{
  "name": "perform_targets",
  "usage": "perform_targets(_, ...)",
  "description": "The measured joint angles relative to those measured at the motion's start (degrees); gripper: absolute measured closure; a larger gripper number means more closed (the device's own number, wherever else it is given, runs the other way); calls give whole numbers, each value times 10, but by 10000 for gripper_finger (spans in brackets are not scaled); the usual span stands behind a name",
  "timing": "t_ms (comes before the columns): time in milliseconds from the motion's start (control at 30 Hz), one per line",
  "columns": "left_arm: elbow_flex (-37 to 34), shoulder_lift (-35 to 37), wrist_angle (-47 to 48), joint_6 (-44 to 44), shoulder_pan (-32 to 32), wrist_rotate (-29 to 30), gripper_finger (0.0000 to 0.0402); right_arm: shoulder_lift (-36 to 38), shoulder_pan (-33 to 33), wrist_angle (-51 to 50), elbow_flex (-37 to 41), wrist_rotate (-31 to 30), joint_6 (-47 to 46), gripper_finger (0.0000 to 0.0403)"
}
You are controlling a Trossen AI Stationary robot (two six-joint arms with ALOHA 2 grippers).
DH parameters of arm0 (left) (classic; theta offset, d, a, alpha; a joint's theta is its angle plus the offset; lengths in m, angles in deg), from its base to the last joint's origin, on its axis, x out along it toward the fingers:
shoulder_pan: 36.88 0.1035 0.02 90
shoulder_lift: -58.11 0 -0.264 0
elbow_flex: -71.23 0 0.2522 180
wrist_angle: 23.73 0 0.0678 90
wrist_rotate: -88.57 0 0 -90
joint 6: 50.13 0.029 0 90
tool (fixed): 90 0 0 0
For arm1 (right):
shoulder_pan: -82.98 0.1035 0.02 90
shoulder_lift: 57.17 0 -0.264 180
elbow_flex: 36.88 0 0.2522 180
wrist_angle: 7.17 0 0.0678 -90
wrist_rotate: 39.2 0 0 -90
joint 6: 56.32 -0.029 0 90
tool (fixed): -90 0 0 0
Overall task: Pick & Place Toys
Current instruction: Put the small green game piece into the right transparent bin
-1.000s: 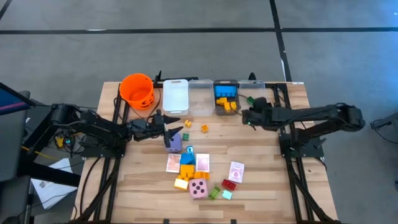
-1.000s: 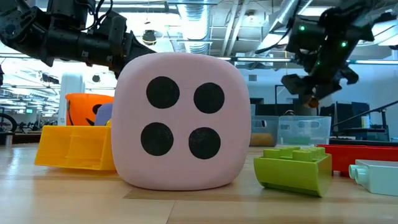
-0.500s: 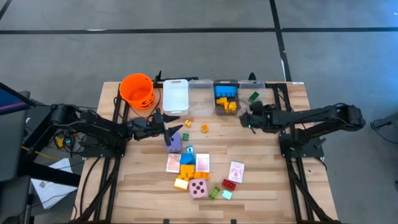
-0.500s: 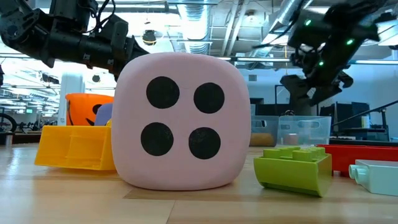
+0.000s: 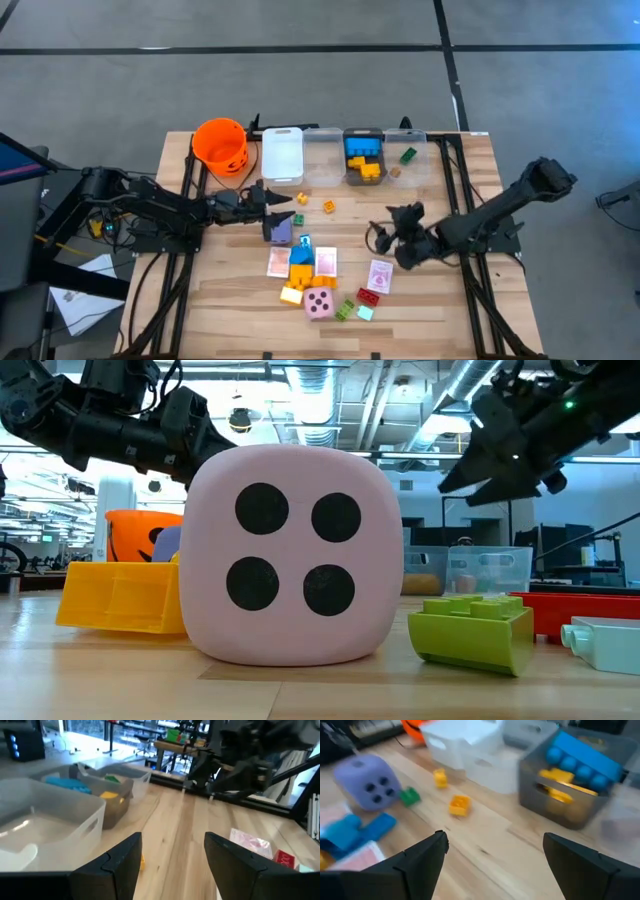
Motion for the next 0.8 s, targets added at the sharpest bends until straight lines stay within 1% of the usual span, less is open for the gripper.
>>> perform_targets(100, 0, 0, 20, -7, 0, 6, 192, -48, 15, 70, 0, -31, 2, 77)
perform_targets(200, 0, 0, 43, 5, 0, 12, 192, -100, 17, 134, 0, -36, 5, 77)
perform_targets(300, 0, 0, 55, 51, -6, 2, 192, -154, 17, 194, 0, -35, 5, 77)
perform_targets(467, 0, 0, 50, 150, -36, 0, 192, -235, 16, 284, 0, -35, 16, 77)
perform_targets(600, 0, 0, 54, 191, -60, 0, 192, -270, 16, 379, 0, -33, 102, 77)
perform_targets(733, 0, 0, 41, 192, -70, 3, 192, -280, 16, 450, -7, -31, 198, 77)
perform_targets(800, 0, 0, 22, 191, -71, 22, 192, -281, 14, 470, -16, -31, 233, 77)
